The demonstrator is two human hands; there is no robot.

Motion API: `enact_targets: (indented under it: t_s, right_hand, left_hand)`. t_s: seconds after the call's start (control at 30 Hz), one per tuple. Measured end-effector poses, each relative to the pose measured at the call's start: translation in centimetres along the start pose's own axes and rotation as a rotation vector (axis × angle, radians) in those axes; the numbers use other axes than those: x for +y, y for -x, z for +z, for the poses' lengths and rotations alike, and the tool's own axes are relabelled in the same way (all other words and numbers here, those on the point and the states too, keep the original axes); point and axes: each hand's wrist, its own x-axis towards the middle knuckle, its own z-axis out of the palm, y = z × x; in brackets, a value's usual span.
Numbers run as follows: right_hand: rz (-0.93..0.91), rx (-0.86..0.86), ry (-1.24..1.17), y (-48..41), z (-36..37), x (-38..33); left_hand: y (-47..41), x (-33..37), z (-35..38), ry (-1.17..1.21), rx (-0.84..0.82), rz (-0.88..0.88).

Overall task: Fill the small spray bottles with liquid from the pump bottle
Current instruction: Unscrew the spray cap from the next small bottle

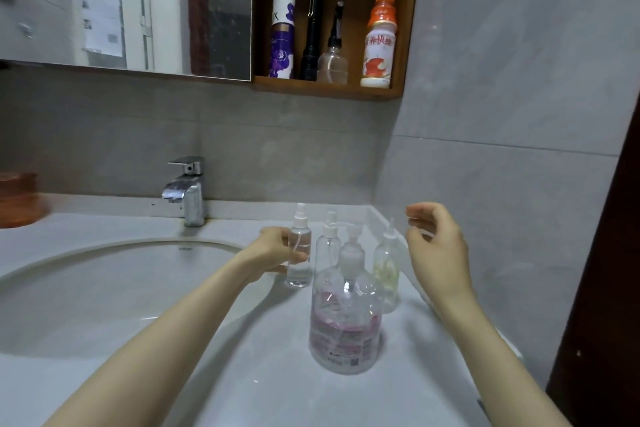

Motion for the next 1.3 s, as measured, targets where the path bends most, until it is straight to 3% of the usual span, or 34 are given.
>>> enact_targets:
  t_s: [0.27,0.37,0.57,0.67,0.77,0.9,0.97,1.03,1.2,1.3]
  right_hand:
    - [0.209,-0.293,0.332,-2.9,3.1,2.4]
    - [0.229,-0.307,0.401,-2.9,3.3,3.7]
    - [0.113,-0.184,0.505,-3.6,1.5,2.4]
    - [-0.046,-0.094,0.652,-3.5,-1.2,-1.8]
    - [-0.196,-0.053,0.608,-2.4,-3.4,-8.1]
    - [-0.240,-0.344,0.239,0.0,-3.1,-14.4]
    - [-0.224,-0.568,0.169,1.2,-1.3,-15.1]
    - [-0.210,-0.676,0.146,2.2,1.4,-14.1]
    - [-0.092,-0.751,0.207,4.1,6.5,-9.6]
    - [-0.247,-0.781,0.630,4.4,7.7,-8.8]
  left_hand:
    - [0.8,-1.1,0.0,0.027,-0.068,0.020]
    - [1.5,-2.0,-0.7,-0.025,0.039,0.032]
    - [4.7,-1.1,-2.3,-0.026,0.206,0.123]
    - [7.2,0.3,-3.0,-0.050,0.243,0.207]
    - [10.5,3.2,-3.1,-0.020,0.244,0.377]
    - [14.8,7.1,-3.1,0.042,0.131,0.548]
    - [16.3,8.1,-3.2,0.116,-0.017,0.568]
    - [17.0,7.9,-3.1,0.106,-0.121,0.553]
    - [16.1,2.7,-1.9,0.024,-0.006,0.397]
    - [16.1,0.4,-0.8,0.041,0.042,0.305]
